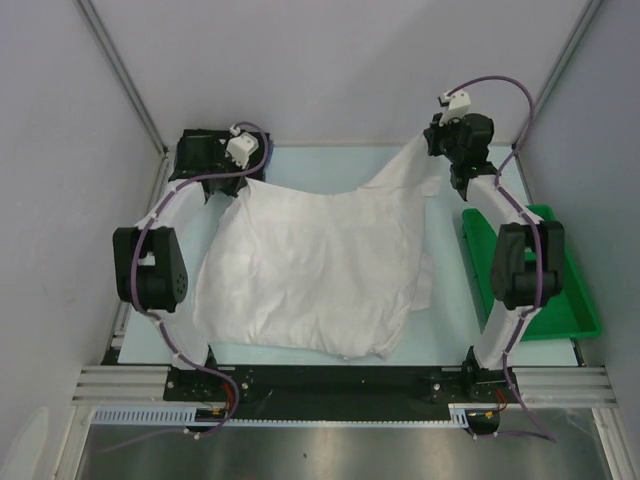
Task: Fold and stack the long sleeve shirts
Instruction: Flatten the shirt out
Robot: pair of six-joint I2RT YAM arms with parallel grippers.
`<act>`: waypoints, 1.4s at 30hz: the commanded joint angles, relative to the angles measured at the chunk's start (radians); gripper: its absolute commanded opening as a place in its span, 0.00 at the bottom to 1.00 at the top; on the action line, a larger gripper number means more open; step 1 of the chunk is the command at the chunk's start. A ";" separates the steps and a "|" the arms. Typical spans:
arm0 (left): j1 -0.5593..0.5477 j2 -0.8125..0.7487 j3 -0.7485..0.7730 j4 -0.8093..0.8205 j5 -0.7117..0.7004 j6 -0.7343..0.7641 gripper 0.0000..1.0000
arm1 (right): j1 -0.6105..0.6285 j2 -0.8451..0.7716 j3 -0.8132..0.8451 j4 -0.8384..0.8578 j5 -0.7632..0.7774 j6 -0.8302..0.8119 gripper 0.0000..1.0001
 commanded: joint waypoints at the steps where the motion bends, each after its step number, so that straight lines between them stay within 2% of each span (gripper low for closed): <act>1: -0.001 0.139 0.157 -0.007 -0.050 0.040 0.00 | -0.003 0.160 0.176 0.076 0.027 -0.055 0.00; 5: -0.001 0.274 0.264 -0.042 -0.122 0.066 0.00 | 0.002 0.303 0.377 -0.002 0.017 -0.052 0.00; 9: 0.000 0.336 0.342 -0.068 -0.167 0.067 0.00 | 0.025 0.451 0.539 -0.083 0.017 -0.043 0.00; 12: 0.004 0.360 0.376 -0.098 -0.208 0.058 0.00 | 0.034 0.507 0.648 -0.177 0.035 -0.037 0.24; 13: 0.008 0.366 0.384 -0.113 -0.222 0.049 0.00 | 0.032 0.531 0.671 -0.229 0.043 -0.037 0.40; 16: 0.017 0.372 0.416 -0.145 -0.233 0.009 0.00 | 0.005 0.525 0.699 -0.302 0.040 -0.015 0.59; 19: 0.050 0.362 0.418 -0.159 -0.228 -0.005 0.04 | -0.033 0.496 0.692 -0.373 0.026 0.034 0.68; 22: 0.053 0.343 0.408 -0.174 -0.202 -0.012 0.18 | -0.063 0.472 0.626 -0.412 0.003 0.097 0.66; 23: 0.053 0.336 0.404 -0.179 -0.193 -0.012 0.27 | -0.067 0.459 0.604 -0.413 -0.002 0.103 0.65; 25: 0.053 0.314 0.399 -0.184 -0.175 -0.020 0.36 | -0.067 0.458 0.571 -0.444 -0.003 0.103 0.63; 26: 0.053 0.308 0.399 -0.187 -0.171 -0.020 0.43 | -0.066 0.464 0.564 -0.461 -0.002 0.129 0.62; 29: 0.054 0.284 0.411 -0.210 -0.171 -0.019 0.53 | -0.099 0.479 0.554 -0.531 0.010 0.153 0.59; 31: 0.053 0.264 0.419 -0.219 -0.178 -0.020 0.66 | -0.101 0.496 0.550 -0.559 0.050 0.164 0.57; 32: 0.053 0.247 0.424 -0.223 -0.179 -0.020 0.78 | -0.101 0.499 0.543 -0.559 0.056 0.167 0.57; 36: 0.053 0.201 0.436 -0.249 -0.179 -0.009 0.81 | -0.093 0.550 0.570 -0.591 0.079 0.183 0.61; 42: 0.053 0.159 0.485 -0.292 -0.168 -0.037 0.84 | -0.083 0.603 0.593 -0.662 0.159 0.229 0.60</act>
